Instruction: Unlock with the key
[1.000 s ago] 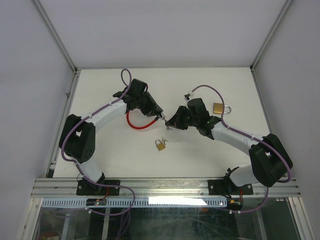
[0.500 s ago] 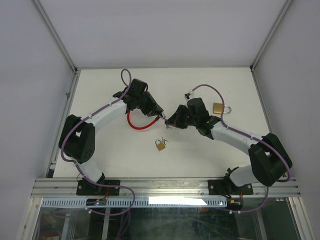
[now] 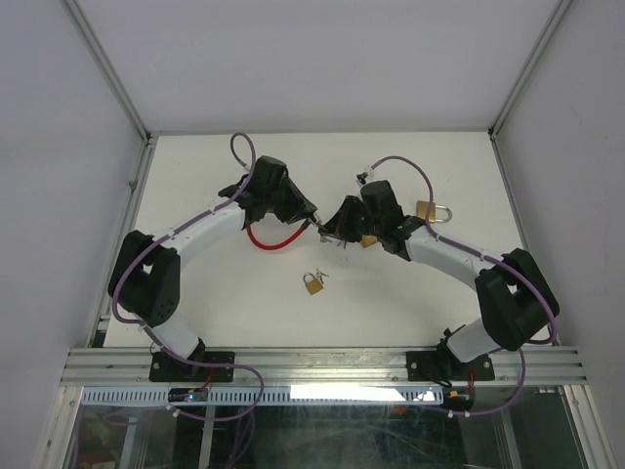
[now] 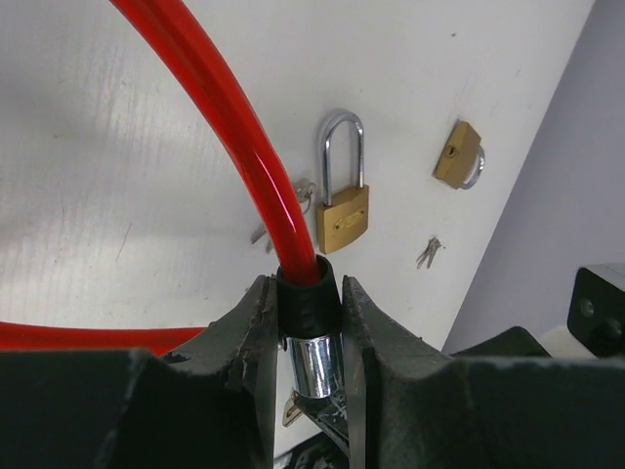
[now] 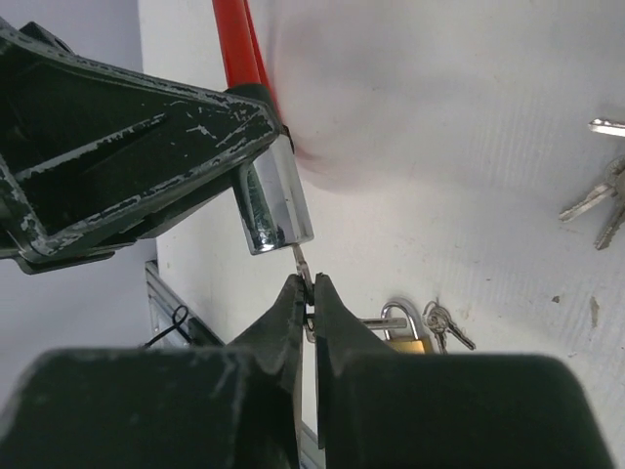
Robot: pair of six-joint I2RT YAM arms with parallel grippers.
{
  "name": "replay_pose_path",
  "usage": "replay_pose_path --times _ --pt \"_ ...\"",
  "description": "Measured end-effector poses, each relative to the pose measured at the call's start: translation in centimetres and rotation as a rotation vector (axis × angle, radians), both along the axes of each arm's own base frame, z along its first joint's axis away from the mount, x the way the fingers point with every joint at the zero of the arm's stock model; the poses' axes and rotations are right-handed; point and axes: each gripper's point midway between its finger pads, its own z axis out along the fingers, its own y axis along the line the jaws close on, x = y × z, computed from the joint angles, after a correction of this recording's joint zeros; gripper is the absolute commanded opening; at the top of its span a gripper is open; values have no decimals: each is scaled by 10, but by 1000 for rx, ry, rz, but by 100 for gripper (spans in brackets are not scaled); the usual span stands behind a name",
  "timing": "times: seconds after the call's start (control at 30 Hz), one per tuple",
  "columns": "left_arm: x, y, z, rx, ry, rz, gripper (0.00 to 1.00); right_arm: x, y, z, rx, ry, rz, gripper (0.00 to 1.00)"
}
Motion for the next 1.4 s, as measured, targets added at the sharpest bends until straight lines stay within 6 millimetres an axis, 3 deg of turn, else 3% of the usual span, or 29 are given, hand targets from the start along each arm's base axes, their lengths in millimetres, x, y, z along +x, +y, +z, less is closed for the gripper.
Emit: replay_pose_path --times 0.17,0.43,0.57,0.73,0.93,1.13,1.27,1.4 --pt "3 4 31 -62 -145 22 0 6 3 21 117 5 34 0" --pt "0 16 105 -236 -481 58 0 8 12 83 387 1 140 0" --pt "-5 19 119 -314 -595 62 0 3 14 96 444 10 179 0" --pt "-12 21 114 -363 -646 62 0 -1 13 91 425 20 196 0" --pt "-21 22 95 -382 -643 39 28 -8 10 73 351 29 223 0" --pt "-35 21 60 -339 -561 6 47 -18 15 49 218 -14 255 0" --pt "-63 4 46 -343 -471 -85 56 -12 21 49 143 -111 248 0" --pt "-78 9 43 -329 -399 -90 60 -12 24 45 77 -167 253 0"
